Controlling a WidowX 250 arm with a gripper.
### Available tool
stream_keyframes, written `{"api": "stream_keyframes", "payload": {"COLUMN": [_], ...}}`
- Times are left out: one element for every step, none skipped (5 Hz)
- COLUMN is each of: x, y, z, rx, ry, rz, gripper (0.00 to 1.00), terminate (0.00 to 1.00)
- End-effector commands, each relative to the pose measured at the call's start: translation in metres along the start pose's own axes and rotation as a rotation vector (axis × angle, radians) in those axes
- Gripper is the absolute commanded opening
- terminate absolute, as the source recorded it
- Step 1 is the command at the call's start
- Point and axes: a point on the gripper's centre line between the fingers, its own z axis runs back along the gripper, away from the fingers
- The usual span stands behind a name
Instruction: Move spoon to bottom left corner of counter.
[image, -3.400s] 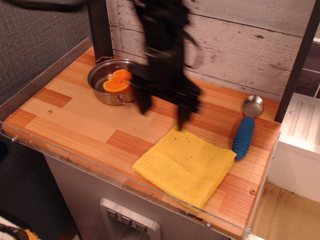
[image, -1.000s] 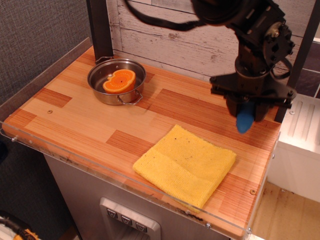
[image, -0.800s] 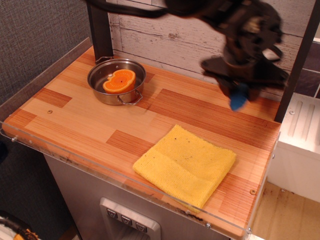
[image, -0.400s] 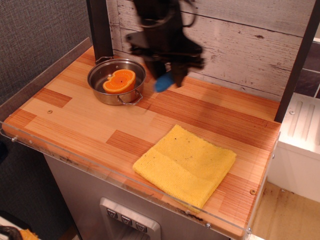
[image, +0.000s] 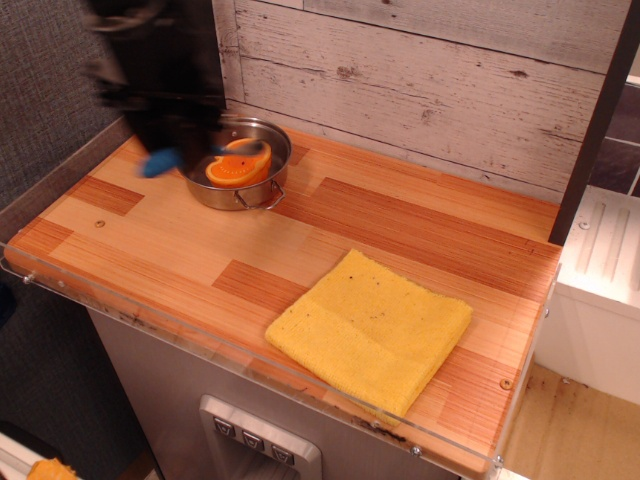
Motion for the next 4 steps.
{"api": "stream_keyframes", "payload": {"x": [-0.008,-0.006,-0.004,-0.003], "y": [0.052,0.065,0.081,0.091], "z": [0.035,0.026,0.017,-0.001], "rx": [0.048,0.079,0.110,0.128], "ry": [-0.042,-0.022,-0.021,-0.001], "rz": [0.045,0.035,0.016,-0.004], "gripper": [0.00,0.00,0.00,0.00], "terminate": [0.00,0.00,0.00,0.00]}}
